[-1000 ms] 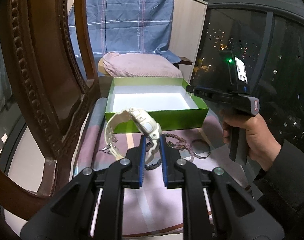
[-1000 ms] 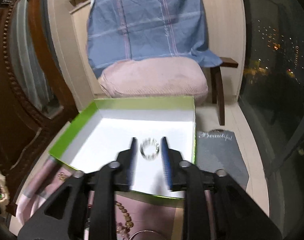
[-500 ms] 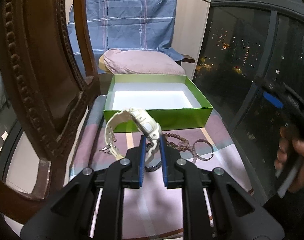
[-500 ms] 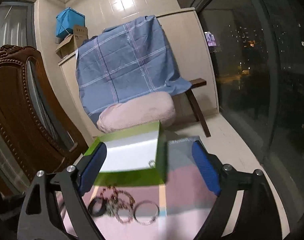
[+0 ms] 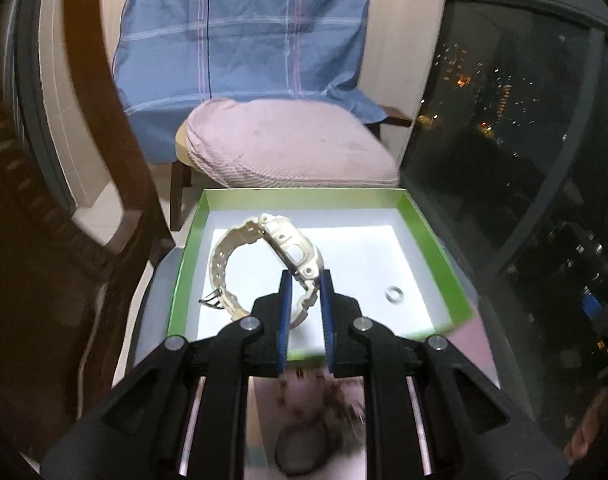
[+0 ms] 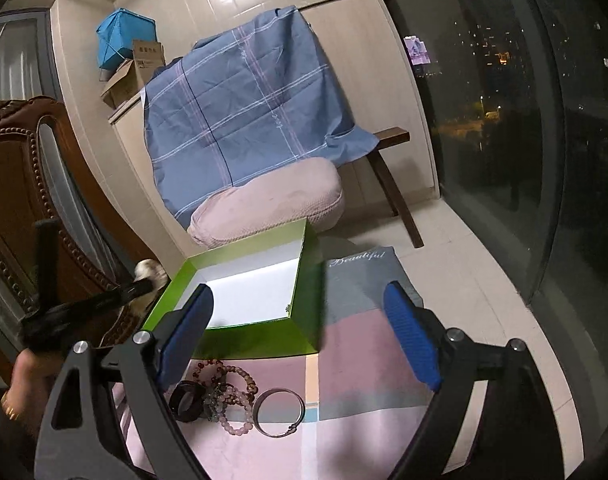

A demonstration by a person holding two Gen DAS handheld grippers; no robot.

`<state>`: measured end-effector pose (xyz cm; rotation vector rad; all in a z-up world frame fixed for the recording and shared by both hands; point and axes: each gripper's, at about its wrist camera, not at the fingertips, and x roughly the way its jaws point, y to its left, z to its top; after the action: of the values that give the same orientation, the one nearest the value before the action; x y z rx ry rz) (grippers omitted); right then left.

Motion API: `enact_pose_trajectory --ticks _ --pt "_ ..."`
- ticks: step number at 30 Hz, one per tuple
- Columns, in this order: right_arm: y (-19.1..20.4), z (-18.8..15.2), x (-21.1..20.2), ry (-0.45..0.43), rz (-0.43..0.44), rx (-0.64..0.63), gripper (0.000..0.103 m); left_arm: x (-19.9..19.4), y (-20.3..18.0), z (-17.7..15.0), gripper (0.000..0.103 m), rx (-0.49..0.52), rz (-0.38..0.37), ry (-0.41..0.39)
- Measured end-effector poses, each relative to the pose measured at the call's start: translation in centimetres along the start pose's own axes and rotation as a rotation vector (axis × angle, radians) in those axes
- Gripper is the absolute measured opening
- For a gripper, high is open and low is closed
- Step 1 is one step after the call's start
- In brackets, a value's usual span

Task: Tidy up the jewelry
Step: 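Lower the white watch into the green box and open the left gripper, then move the left gripper to the small silver charm and grasp it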

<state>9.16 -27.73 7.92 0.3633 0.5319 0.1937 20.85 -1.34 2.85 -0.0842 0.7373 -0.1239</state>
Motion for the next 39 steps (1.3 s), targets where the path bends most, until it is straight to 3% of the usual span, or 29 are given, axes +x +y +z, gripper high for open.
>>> enact_pose_trajectory --ticks 4,5,6,7,8,11,14,19,22,24,26,29,36,39 --pt "-0.2 0.1 0.2 0.011 0.008 0.015 0.085 4.7 0.3 0.7 0.015 0.032 0.056 0.082" --pt "-0.2 0.0 0.3 0.017 0.012 0.013 0.085 5.4 0.3 0.4 0.019 0.043 0.07 0.101" --pt "-0.1 -0.2 0.2 0.019 0.012 0.009 0.085 6.1 0.4 0.2 0.027 0.051 0.085 0.118" --pt "0.0 -0.2 0.3 0.022 0.013 0.003 0.085 6.4 0.7 0.1 0.059 0.047 0.092 0.127" --pt "0.1 -0.2 0.3 0.022 0.015 -0.001 0.085 6.3 1.0 -0.1 0.076 0.037 0.097 0.125" --pt "-0.1 -0.1 0.2 0.018 0.015 0.001 0.085 4.1 1.9 -0.4 0.076 0.004 0.086 0.088" --pt "-0.2 0.1 0.0 0.005 0.015 0.004 0.085 -1.0 1.9 -1.3 0.08 0.017 0.078 0.007" --pt "0.4 -0.4 0.4 0.01 0.018 -0.015 0.085 -10.9 0.8 -5.4 0.094 0.035 0.049 -0.149" --pt "1.4 -0.9 0.9 0.026 0.023 -0.044 0.085 -13.6 1.2 -8.5 0.096 -0.016 0.023 -0.187" --pt "2.2 -1.3 0.8 0.031 0.032 -0.077 0.085 -13.9 1.2 -10.4 0.096 -0.025 0.022 -0.199" --pt "2.9 -1.7 0.5 0.03 0.031 -0.114 0.085 -13.4 1.2 -12.0 0.096 -0.006 0.069 -0.211" --pt "3.8 -2.9 -0.4 0.031 0.022 -0.174 0.085 -11.6 0.7 -13.1 0.096 0.074 0.143 -0.145" --pt "4.5 -5.7 -2.4 0.059 0.013 -0.192 0.085 -11.0 1.9 -13.6 0.096 0.017 0.102 -0.1" --pt "5.7 -6.3 -2.5 0.048 0.01 -0.259 0.085 -11.4 1.3 -13.8 0.096 0.024 0.083 -0.106"
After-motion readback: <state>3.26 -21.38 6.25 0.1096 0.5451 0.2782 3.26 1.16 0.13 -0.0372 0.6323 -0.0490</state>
